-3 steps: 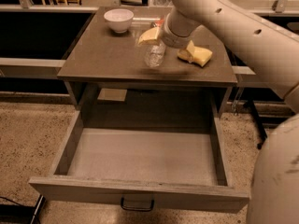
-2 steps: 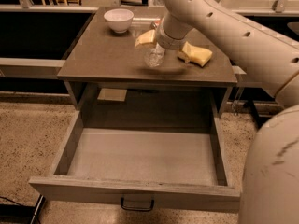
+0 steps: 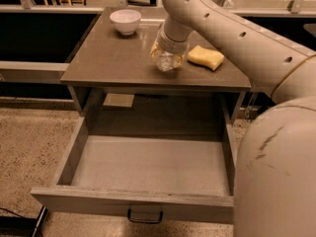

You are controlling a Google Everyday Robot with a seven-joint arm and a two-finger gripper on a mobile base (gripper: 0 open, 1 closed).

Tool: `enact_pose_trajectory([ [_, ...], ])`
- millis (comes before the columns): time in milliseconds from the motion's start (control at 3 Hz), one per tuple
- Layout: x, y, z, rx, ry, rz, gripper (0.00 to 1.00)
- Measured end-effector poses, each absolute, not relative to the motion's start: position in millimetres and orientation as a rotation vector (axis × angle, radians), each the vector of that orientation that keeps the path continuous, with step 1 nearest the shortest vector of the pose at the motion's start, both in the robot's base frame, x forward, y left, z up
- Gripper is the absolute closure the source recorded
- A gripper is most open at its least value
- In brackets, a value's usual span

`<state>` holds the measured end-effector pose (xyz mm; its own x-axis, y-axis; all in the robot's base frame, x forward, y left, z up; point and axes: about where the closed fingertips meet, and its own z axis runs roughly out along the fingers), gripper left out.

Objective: Place water bottle into top drawer

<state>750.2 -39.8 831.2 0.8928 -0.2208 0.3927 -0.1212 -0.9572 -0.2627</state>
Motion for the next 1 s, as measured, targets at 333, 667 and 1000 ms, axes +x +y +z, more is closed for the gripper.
enact_pose_trajectory([
  [333, 749, -49, 838, -2.783, 0.379, -0.564, 0.73],
  [667, 727, -61, 860, -2.674, 0.394, -0.438, 0.96],
  [1000, 649, -87, 887, -2.51, 0.385, -0.263, 1.0],
])
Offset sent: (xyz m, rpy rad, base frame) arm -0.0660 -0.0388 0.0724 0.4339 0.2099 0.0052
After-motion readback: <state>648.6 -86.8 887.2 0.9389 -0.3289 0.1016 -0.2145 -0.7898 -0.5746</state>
